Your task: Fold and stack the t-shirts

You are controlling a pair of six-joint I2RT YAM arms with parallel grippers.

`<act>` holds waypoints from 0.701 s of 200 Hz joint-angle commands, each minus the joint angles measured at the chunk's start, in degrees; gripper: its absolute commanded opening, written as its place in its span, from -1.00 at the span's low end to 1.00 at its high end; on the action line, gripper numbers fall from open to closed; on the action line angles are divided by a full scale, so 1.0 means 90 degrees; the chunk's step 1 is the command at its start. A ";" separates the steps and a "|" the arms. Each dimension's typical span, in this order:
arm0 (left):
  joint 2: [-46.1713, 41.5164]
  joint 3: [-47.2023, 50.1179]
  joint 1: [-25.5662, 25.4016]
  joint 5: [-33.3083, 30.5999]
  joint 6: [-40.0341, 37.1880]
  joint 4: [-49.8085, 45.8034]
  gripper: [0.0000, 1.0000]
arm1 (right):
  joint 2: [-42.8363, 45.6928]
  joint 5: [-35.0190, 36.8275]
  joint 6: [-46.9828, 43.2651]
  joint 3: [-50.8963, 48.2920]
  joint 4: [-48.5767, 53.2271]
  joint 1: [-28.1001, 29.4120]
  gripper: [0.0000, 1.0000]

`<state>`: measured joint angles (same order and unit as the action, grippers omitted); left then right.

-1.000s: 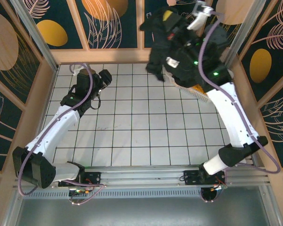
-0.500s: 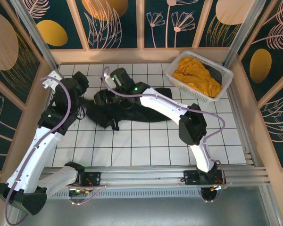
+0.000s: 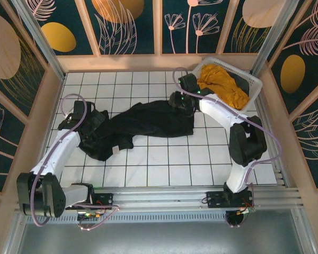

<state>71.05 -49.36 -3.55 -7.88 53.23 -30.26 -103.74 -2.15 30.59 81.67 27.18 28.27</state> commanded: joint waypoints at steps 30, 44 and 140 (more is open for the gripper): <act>0.0688 0.0000 0.0913 0.0691 -0.0401 0.0159 0.89 | 0.0031 0.0438 0.0047 -0.0876 0.0341 0.0006 0.10; 0.0826 0.0001 0.1158 0.0680 -0.0562 0.0224 0.89 | 0.0061 0.0370 -0.0040 -0.1076 0.0262 -0.0127 0.14; 0.2542 -0.0050 0.1835 0.1399 -0.0723 0.1257 0.22 | -0.1187 -0.0103 -0.0435 -0.0823 0.0614 -0.0387 -0.30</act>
<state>92.03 -49.50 12.82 1.54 47.00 -22.55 -112.36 -1.02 26.96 74.61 30.24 24.73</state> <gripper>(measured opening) 0.676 0.469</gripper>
